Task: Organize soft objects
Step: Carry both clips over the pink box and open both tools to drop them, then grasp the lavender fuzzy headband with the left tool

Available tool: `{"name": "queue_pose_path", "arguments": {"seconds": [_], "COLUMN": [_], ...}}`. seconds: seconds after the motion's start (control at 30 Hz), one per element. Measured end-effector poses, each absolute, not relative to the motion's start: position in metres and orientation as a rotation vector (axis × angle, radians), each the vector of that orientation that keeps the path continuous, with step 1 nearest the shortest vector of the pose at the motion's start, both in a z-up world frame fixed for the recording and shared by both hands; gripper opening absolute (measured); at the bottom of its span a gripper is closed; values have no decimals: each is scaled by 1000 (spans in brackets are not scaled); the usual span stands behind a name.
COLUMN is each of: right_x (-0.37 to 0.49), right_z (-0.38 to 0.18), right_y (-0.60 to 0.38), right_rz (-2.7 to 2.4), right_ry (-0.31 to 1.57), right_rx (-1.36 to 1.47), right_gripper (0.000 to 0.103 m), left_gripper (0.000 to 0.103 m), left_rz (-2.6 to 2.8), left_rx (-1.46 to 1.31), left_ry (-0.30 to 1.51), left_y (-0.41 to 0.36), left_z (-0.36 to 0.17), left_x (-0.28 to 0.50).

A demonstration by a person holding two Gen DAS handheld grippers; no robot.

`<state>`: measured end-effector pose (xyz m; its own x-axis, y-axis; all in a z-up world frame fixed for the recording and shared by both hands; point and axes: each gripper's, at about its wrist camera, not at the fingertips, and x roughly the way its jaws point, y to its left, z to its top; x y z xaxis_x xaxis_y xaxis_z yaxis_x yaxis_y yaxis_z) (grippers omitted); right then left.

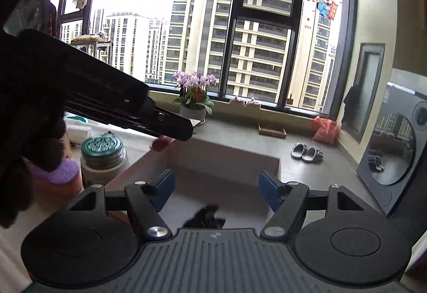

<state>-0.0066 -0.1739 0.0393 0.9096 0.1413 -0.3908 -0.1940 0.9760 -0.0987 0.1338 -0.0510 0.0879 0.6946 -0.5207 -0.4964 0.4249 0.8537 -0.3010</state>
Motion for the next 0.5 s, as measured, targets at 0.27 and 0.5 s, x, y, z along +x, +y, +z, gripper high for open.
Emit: {"name": "queue_pose_path", "arguments": {"seconds": [0.27, 0.5], "right_x": [-38, -48], "right_z": [6, -7], "right_y": [-146, -123], "right_rz": [218, 316], "right_ry": [427, 508], "right_rx": [-111, -32], "right_gripper": [70, 71], "left_gripper": [27, 26], "left_rz": [-519, -266], "left_rx": [-101, -196], "left_ry": [487, 495], "left_y": [-1, 108], "left_z": [79, 72], "left_x": [97, 75]}}
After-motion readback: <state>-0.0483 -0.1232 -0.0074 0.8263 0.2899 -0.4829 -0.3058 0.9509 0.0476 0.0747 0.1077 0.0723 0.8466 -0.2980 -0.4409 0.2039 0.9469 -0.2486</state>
